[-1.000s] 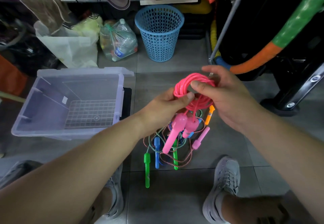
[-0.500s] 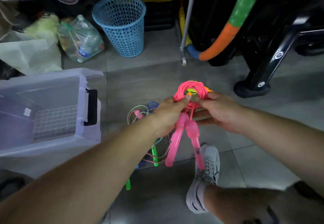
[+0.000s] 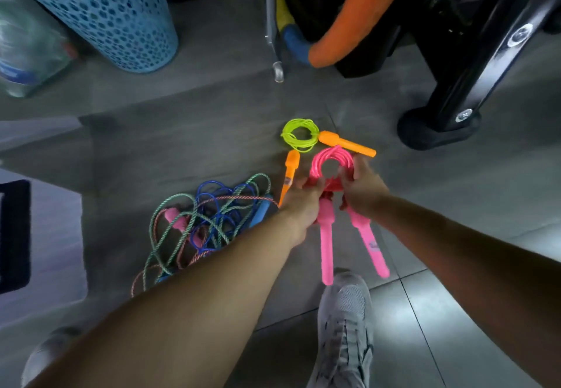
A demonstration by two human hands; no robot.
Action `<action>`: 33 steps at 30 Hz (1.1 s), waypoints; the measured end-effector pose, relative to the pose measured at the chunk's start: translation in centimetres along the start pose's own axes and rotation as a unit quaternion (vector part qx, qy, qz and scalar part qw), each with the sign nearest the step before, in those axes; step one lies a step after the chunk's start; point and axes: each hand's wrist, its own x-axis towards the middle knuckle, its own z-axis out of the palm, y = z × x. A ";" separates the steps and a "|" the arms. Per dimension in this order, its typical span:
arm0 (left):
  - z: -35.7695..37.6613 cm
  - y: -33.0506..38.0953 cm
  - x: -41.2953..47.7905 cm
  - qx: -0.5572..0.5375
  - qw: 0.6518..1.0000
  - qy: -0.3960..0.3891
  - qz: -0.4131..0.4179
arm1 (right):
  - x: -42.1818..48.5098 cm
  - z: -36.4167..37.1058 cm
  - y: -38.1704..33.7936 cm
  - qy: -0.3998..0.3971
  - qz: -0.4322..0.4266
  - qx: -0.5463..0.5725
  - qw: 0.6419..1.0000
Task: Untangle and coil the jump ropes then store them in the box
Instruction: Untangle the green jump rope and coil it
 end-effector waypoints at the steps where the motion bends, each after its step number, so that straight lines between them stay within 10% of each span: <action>1: 0.3 -0.5 1.5 0.010 1.000 0.011 0.005 | 1.1 0.4 0.9 -0.003 -0.003 -0.006 1.000; 18: 0.3 -0.3 5.4 0.291 0.944 0.087 0.128 | 5.4 3.3 4.9 0.061 -0.049 -0.091 0.993; 26: -5.3 -0.3 1.9 0.272 0.943 0.080 0.175 | -0.2 4.9 4.6 0.160 -0.232 -0.219 0.934; 33: -19.8 -2.9 -1.1 0.472 0.835 0.224 0.173 | -4.7 10.7 1.9 0.013 -0.327 -0.234 0.915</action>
